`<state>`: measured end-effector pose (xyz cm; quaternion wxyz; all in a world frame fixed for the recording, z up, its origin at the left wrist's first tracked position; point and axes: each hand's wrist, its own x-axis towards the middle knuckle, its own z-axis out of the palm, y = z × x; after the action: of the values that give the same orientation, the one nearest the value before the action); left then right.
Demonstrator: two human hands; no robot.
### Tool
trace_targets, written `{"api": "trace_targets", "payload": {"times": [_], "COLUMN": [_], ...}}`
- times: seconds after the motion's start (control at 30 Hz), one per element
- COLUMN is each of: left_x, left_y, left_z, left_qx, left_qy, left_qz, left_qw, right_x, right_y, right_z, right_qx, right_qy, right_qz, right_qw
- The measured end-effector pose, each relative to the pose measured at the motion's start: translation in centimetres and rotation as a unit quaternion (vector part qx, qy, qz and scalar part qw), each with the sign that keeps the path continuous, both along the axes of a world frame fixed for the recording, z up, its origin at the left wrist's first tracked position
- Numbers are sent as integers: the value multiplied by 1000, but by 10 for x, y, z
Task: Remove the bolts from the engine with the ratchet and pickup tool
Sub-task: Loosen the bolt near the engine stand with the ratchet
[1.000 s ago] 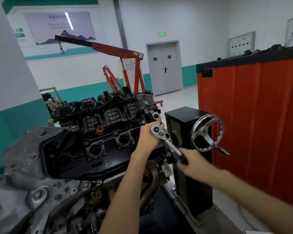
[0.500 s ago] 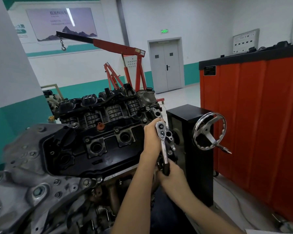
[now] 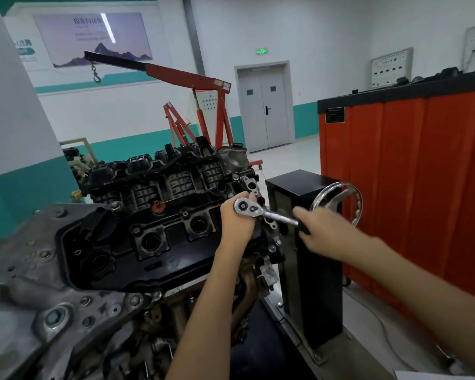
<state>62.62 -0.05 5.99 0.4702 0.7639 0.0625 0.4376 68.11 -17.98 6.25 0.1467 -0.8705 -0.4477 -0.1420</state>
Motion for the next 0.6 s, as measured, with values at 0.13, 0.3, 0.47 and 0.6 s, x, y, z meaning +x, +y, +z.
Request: {"api": "trace_targets", "payload": {"times": [0.13, 0.3, 0.47, 0.6], "left_x": [9, 1, -10, -7], "left_y": [-13, -5, 7, 6], "left_z": [-4, -4, 4, 5], "left_qx": [1, 36, 140, 110], "left_qy": [-17, -37, 27, 66], "left_qz": [13, 13, -5, -66], "left_qw": [1000, 999, 990, 990], "right_x": [-67, -83, -22, 18], "right_y": [22, 48, 7, -6], "right_z": [-60, -71, -33, 6], "right_qx": [231, 274, 79, -37], "right_qy": [350, 357, 258, 59], "right_qz": [48, 72, 113, 80], "right_qw": [906, 890, 956, 994]}}
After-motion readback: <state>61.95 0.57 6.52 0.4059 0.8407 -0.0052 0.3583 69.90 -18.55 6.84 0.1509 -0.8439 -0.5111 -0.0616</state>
